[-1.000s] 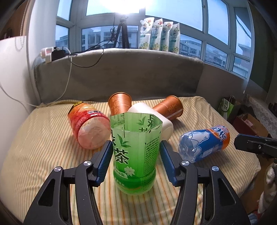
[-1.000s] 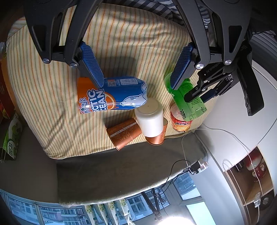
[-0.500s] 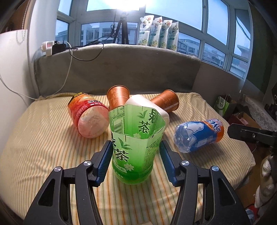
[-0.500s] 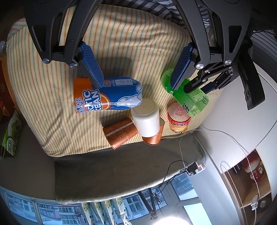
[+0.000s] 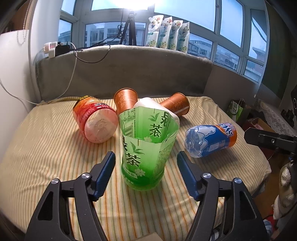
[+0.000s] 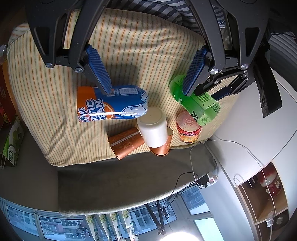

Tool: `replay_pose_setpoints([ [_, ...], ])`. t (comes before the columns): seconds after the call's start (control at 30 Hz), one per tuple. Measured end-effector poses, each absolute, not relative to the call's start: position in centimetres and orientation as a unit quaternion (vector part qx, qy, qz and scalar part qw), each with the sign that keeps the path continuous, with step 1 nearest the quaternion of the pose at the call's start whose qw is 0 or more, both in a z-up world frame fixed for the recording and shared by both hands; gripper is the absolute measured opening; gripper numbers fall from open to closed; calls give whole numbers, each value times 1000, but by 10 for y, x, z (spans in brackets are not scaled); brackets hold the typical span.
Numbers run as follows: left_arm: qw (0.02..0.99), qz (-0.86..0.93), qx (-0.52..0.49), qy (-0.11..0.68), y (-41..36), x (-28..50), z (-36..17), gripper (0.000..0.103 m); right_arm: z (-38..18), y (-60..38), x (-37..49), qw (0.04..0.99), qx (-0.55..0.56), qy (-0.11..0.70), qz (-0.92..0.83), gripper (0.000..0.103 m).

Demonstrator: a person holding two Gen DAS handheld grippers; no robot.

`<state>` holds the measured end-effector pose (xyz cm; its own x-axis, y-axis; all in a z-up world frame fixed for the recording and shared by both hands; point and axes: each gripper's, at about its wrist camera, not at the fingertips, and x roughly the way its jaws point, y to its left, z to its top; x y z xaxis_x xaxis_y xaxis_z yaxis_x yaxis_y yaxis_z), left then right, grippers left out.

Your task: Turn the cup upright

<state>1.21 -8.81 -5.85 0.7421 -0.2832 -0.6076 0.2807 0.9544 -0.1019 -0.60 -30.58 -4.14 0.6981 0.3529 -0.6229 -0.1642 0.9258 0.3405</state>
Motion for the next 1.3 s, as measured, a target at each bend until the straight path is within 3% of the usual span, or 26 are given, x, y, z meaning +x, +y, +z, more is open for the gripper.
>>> replay_pose_setpoints([
  [0.57, 940, -137, -11, 311, -64, -9, -46, 78, -35, -291, -12, 928, 96, 335, 133, 82],
  [0.67, 947, -127, -14, 295, -57, -14, -38, 78, -34, -289, -15, 935, 88, 321, 125, 91],
  [1.0, 974, -70, -12, 216, -41, -21, -11, 81, -23, -290, -27, 963, 76, 247, 81, 103],
  [1.3, 983, -42, -8, 178, -33, -27, 0, 81, -21, -278, -37, 973, 39, 218, 64, 103],
])
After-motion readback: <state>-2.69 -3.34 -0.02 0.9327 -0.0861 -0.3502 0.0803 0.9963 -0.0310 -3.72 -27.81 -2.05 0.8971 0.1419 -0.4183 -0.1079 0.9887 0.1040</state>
